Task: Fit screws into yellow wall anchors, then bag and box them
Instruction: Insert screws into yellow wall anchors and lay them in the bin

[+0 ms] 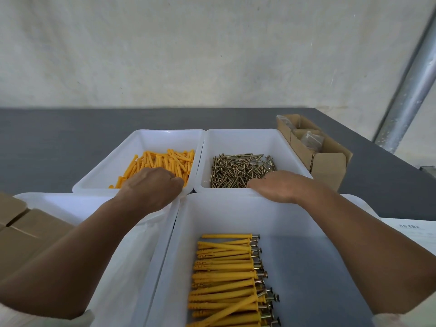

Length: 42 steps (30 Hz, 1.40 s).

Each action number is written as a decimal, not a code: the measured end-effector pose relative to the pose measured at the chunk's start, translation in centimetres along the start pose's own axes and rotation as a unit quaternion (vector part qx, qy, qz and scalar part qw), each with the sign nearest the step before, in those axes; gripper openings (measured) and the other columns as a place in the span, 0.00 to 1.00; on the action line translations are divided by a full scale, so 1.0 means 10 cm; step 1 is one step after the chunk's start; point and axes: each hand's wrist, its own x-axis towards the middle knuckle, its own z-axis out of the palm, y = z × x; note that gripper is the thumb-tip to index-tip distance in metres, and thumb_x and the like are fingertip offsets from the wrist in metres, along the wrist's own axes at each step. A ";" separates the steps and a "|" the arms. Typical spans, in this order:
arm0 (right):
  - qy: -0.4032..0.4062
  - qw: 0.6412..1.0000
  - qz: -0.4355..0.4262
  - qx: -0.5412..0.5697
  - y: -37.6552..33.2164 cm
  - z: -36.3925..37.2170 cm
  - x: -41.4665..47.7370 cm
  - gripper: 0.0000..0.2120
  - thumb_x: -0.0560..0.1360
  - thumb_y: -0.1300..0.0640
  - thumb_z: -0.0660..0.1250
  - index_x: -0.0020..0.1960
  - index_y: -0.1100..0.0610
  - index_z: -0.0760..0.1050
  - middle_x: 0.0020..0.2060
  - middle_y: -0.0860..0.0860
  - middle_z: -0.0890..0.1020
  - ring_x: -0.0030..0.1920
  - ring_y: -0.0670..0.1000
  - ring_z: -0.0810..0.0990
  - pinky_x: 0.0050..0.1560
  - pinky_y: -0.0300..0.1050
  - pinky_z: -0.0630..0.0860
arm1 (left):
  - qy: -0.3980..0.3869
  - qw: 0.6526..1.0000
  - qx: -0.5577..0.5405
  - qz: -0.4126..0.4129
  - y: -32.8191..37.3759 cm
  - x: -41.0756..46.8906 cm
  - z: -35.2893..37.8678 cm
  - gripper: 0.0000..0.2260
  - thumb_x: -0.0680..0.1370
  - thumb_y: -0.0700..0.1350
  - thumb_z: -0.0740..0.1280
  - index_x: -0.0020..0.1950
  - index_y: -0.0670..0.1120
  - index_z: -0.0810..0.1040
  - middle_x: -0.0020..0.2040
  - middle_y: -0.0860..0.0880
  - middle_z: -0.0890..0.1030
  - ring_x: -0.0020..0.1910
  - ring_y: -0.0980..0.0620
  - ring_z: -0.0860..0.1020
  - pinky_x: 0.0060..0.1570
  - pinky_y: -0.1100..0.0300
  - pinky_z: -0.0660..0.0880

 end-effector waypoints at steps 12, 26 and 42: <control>0.035 0.997 -0.062 0.042 0.03 -0.02 -0.05 0.21 0.79 0.38 0.55 0.49 0.52 0.79 0.46 0.46 0.79 0.46 0.47 0.75 0.45 0.44 0.69 | 0.027 0.997 -0.069 0.030 0.07 -0.06 -0.04 0.12 0.78 0.43 0.59 0.38 0.50 0.79 0.35 0.56 0.75 0.36 0.57 0.71 0.31 0.63 0.63; 0.005 0.987 -0.066 0.143 -0.03 -0.15 -0.20 0.14 0.77 0.55 0.64 0.54 0.65 0.79 0.42 0.53 0.77 0.42 0.49 0.71 0.42 0.44 0.65 | 0.063 0.995 -0.066 0.031 0.08 -0.08 -0.04 0.08 0.76 0.43 0.63 0.44 0.51 0.82 0.37 0.58 0.76 0.37 0.60 0.71 0.30 0.65 0.63; 0.120 0.917 -0.156 0.346 -0.01 -0.11 -0.11 0.14 0.75 0.69 0.66 0.43 0.51 0.82 0.32 0.43 0.84 0.32 0.37 0.79 0.32 0.30 0.71 | 0.228 0.848 -0.476 -0.048 0.10 -0.03 -0.15 0.04 0.79 0.43 0.67 0.50 0.48 0.81 0.39 0.50 0.83 0.42 0.49 0.84 0.46 0.51 0.82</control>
